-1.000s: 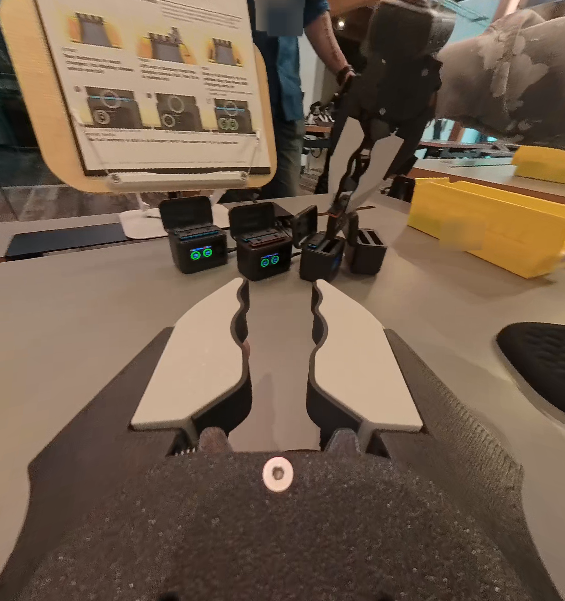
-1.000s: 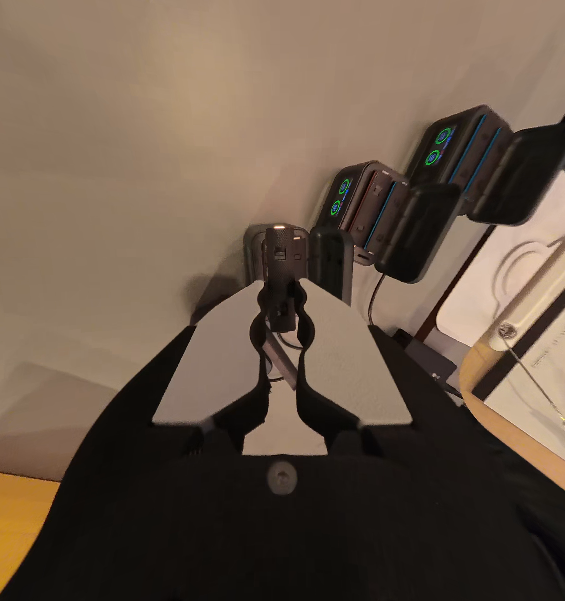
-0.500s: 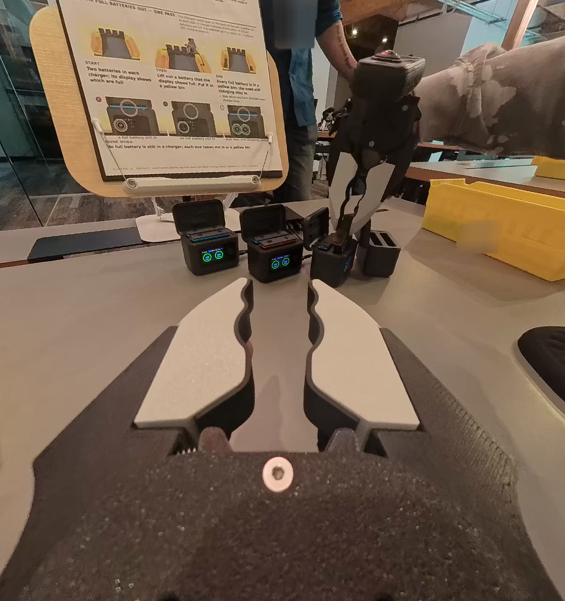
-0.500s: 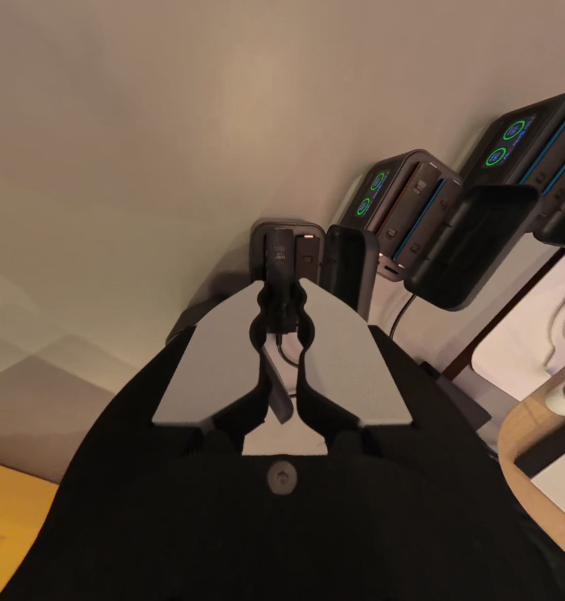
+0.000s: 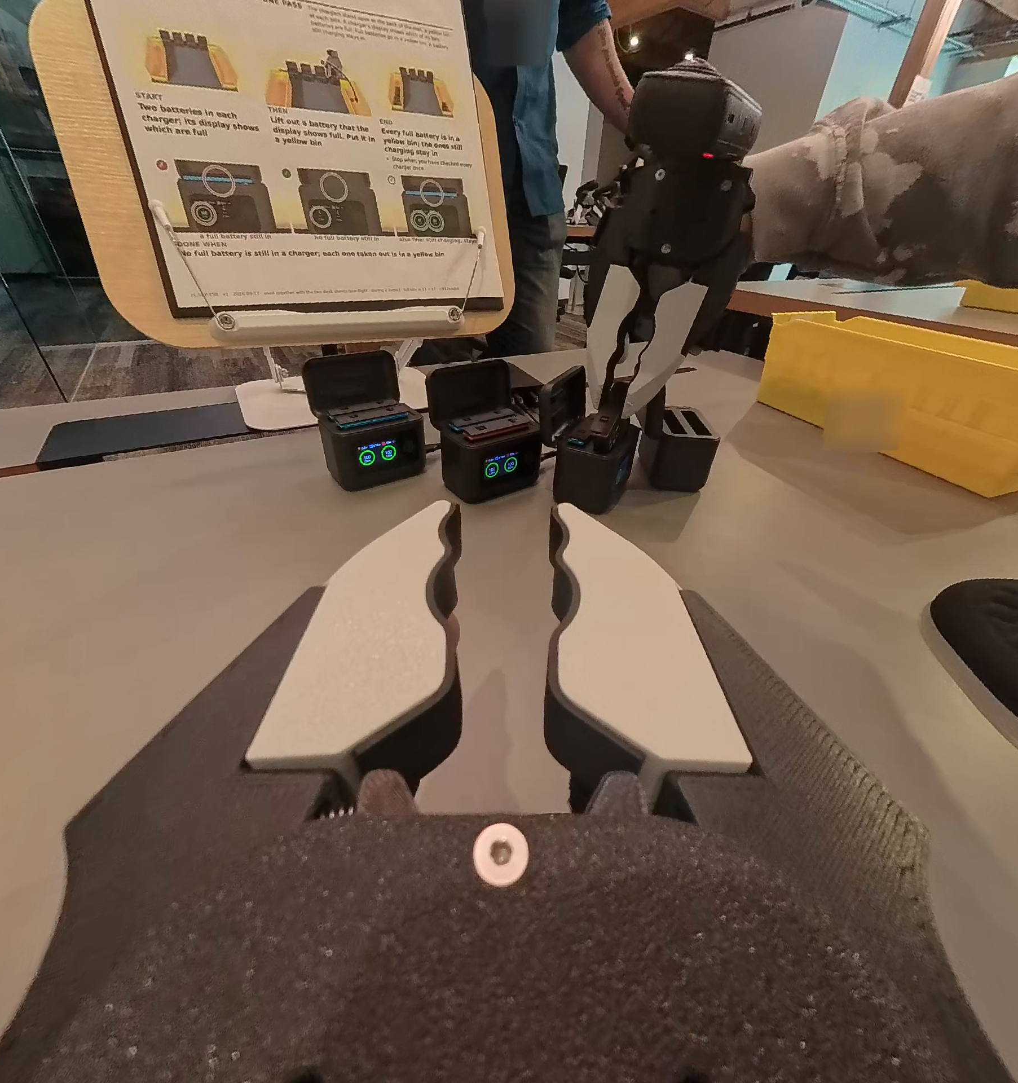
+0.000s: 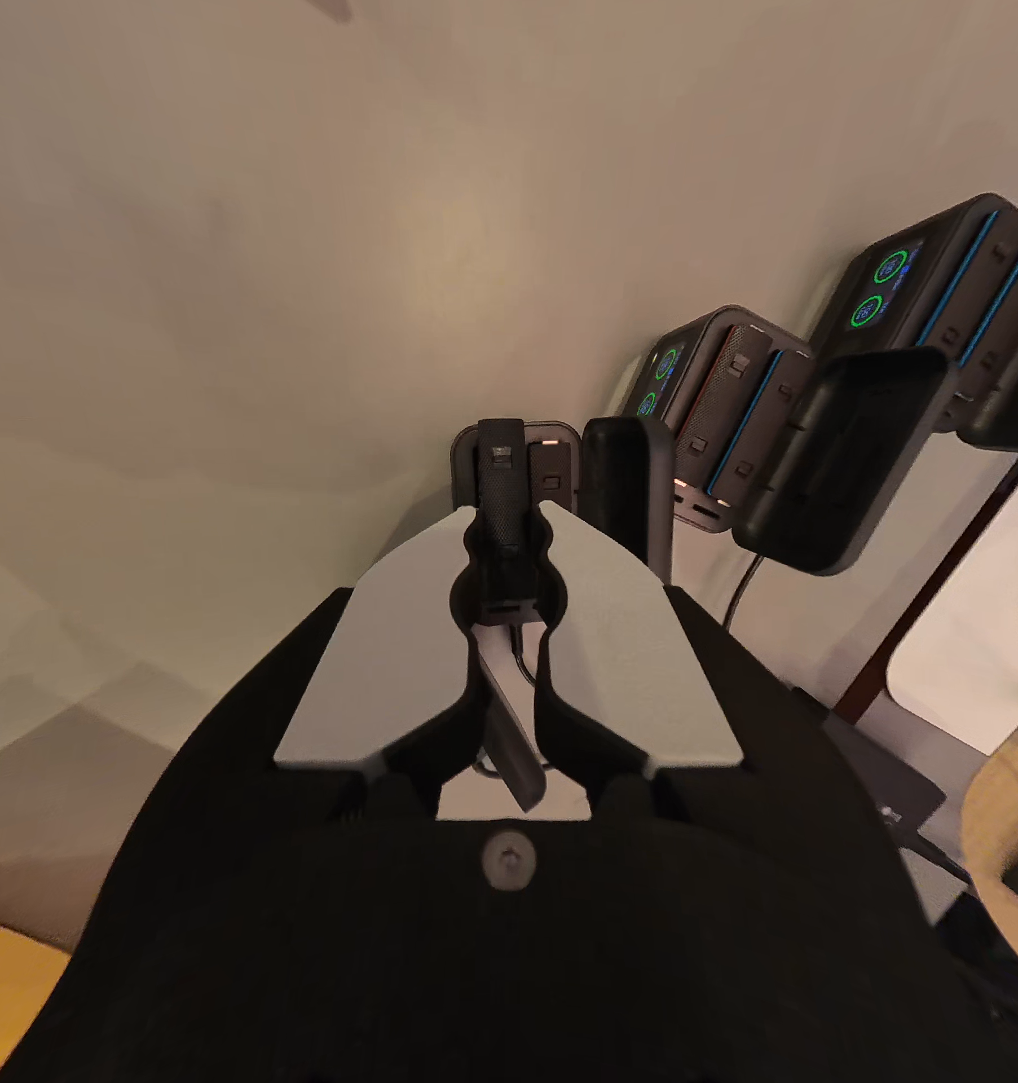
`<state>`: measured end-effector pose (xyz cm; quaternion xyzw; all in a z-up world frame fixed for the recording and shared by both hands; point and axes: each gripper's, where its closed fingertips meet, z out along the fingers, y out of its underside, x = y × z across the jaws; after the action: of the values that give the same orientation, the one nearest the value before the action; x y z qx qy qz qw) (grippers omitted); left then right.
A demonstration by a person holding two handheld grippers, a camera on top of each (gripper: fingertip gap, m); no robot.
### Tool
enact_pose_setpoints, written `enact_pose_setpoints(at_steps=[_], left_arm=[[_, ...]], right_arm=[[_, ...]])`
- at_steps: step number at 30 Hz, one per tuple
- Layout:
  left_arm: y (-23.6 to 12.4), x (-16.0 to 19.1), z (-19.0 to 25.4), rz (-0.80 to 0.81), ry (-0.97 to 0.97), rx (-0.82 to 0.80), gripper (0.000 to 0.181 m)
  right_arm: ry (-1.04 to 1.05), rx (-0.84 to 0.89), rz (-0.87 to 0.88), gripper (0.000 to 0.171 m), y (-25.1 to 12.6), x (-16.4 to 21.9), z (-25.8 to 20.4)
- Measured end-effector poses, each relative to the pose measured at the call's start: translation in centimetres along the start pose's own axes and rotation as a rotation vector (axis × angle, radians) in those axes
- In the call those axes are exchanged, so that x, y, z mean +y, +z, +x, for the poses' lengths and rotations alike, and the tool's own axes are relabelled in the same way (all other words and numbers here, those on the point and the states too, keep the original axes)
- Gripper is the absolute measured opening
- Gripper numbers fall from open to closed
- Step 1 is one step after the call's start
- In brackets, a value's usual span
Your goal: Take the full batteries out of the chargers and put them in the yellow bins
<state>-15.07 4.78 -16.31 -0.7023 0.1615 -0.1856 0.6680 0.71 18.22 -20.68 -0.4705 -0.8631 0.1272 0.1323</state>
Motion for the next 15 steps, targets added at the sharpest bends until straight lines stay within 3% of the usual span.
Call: enact_pose_setpoints(at_steps=[15], left_arm=[[-0.01,0.04,0.02,-0.001,-0.003,0.002,0.027]], right_arm=[[0.068,0.017,0.13,0.014,0.05,-0.91,0.6]])
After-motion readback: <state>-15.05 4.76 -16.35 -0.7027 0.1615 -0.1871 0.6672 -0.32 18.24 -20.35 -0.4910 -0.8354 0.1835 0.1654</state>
